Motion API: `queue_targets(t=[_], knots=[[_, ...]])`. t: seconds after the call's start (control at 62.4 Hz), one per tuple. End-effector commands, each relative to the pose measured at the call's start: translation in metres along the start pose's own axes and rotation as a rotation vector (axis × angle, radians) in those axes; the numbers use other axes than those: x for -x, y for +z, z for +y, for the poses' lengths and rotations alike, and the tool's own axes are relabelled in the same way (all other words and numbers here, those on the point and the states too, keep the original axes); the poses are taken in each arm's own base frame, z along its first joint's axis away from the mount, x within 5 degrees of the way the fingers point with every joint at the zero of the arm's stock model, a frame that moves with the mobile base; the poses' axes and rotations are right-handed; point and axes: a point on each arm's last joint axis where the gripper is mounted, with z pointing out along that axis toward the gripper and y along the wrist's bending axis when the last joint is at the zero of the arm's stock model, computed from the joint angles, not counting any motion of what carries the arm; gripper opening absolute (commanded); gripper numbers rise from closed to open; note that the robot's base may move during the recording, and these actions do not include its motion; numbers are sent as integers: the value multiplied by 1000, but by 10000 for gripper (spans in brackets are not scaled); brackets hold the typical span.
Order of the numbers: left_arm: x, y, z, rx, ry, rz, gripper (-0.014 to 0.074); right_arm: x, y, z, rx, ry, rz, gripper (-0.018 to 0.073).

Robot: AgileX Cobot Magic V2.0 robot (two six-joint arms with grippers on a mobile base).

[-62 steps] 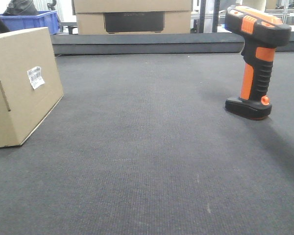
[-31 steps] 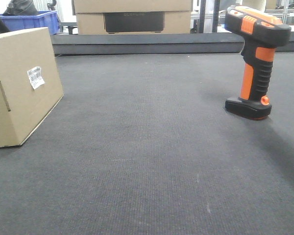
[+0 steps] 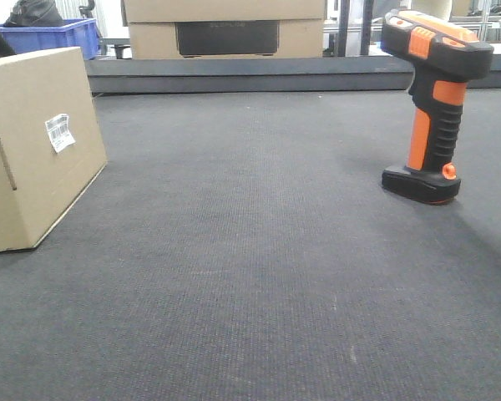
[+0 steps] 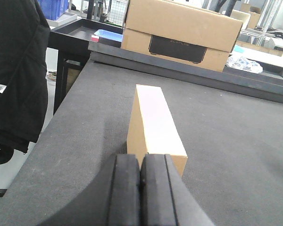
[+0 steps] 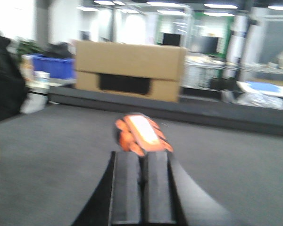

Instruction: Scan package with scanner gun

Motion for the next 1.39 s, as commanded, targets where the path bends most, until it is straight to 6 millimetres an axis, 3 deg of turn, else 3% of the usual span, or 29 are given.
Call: queue_targets(t=[0.0, 0.353, 0.705, 1.378], knots=[[1, -1, 0, -3, 0, -17, -97, -7, -6, -6, -81, -24, -18, -164], [1, -1, 0, -3, 0, -17, -97, -37, -34, -5, -110, -125, 26, -164], [1, -1, 0, -1, 2, -15, -97, -59, -33, -9, -167, -99, 101, -165], [1, -1, 0, -1, 2, -15, -97, -55, -33, -9, -175, 8, 47, -165]])
